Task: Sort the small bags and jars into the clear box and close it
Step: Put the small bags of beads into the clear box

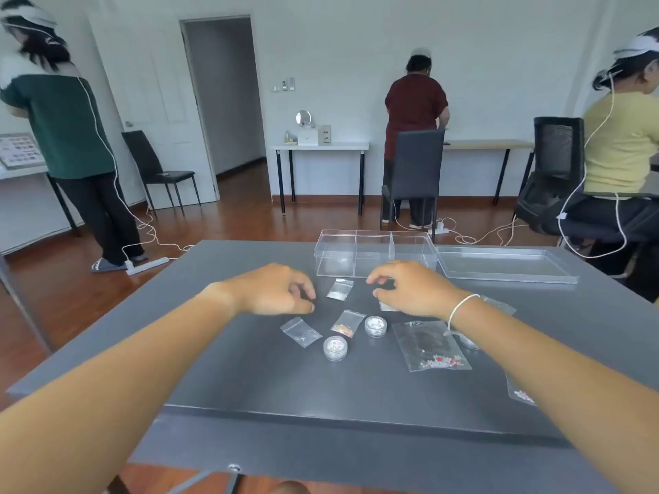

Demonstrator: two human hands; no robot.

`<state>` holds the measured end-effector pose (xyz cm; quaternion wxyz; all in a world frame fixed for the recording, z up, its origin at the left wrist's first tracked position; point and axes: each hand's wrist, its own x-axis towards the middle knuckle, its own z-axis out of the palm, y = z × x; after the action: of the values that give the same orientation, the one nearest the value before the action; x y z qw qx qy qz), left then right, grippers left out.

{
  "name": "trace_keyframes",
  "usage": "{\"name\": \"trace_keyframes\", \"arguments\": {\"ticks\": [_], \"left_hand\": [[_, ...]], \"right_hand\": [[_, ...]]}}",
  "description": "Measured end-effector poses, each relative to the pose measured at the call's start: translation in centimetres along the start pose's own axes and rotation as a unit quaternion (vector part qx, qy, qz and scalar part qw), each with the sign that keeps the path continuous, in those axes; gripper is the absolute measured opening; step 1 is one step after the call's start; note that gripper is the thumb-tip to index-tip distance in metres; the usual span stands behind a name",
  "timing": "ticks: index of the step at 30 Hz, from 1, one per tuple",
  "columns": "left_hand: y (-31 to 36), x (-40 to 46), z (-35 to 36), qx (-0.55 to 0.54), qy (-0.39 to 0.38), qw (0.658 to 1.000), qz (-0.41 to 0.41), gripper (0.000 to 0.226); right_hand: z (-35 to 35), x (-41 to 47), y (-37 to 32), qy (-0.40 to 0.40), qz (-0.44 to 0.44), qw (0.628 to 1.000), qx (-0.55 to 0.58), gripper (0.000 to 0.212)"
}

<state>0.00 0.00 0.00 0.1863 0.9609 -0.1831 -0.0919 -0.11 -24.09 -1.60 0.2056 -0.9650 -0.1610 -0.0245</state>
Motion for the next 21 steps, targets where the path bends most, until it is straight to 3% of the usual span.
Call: {"name": "trace_keyframes", "arguments": {"ticks": [7,14,21], "left_hand": [[0.3,-0.3,0.4,0.048,-0.075,0.996,-0.030,0.032],[1.0,0.3,0.8,0.017,-0.091,0.995,-0.022,0.028],[1.1,1.0,0.4,-0.023,-0.056,0.998,-0.009,0.025]], "right_hand": [[0.1,-0.1,1.7,-0.062,0.039,0.997,-0.006,0.032],[0.3,0.3,1.8,-0.054,0.040,0.998,0.013,0.033],[0.6,0.4,1.8,-0.015,0.046,0.998,0.047,0.028]]}}
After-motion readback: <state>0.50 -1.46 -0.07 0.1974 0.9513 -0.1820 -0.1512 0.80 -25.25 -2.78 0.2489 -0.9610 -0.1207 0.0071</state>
